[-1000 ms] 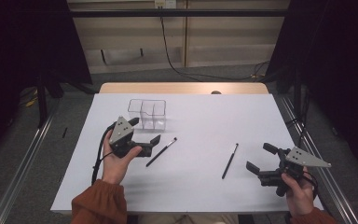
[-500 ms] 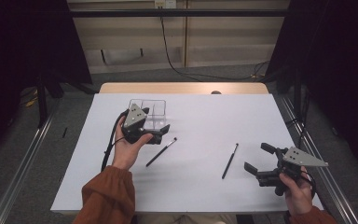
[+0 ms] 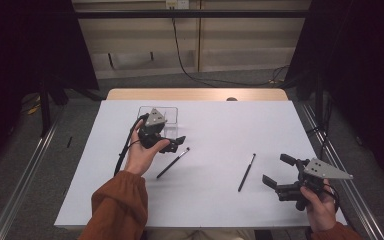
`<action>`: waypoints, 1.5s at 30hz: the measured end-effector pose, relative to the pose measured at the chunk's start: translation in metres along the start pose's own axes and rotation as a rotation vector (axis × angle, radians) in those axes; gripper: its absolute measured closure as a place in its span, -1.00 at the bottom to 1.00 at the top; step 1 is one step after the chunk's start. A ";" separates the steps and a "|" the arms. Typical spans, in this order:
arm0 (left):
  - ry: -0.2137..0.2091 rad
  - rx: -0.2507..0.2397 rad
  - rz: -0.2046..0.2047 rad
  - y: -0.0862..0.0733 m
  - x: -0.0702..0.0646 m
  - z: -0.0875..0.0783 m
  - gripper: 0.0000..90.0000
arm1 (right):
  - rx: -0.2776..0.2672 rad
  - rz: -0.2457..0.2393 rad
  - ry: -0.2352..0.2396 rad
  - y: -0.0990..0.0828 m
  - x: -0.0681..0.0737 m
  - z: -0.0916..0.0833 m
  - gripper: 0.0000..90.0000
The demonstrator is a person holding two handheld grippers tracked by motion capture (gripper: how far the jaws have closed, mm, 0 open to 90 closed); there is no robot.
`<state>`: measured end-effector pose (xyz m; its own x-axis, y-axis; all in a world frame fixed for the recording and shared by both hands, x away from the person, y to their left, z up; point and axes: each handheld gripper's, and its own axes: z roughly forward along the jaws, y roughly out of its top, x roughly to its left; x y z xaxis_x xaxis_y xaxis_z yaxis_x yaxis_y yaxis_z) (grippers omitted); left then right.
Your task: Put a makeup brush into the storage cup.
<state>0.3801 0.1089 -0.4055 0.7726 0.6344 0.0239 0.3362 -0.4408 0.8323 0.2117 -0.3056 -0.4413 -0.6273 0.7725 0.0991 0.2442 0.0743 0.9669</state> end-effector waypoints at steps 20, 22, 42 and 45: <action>-0.055 0.353 -0.002 0.015 -0.001 0.024 -0.80 | 0.010 0.000 0.006 0.000 0.003 -0.002 -1.00; -0.060 0.376 -0.002 0.016 -0.001 0.026 -0.77 | 0.012 -0.001 0.007 0.000 0.003 -0.002 -1.00; -0.134 0.619 -0.011 0.009 -0.002 0.047 -0.78 | 0.022 0.001 0.013 -0.001 0.003 -0.001 -1.00; -0.142 0.637 0.007 0.007 -0.003 0.051 -0.78 | 0.026 0.002 0.013 -0.001 0.003 -0.001 -1.00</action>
<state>0.4071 0.0718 -0.4279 0.8249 0.5595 -0.0811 0.5505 -0.7624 0.3402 0.2087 -0.3041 -0.4418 -0.6361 0.7646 0.1040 0.2646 0.0896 0.9602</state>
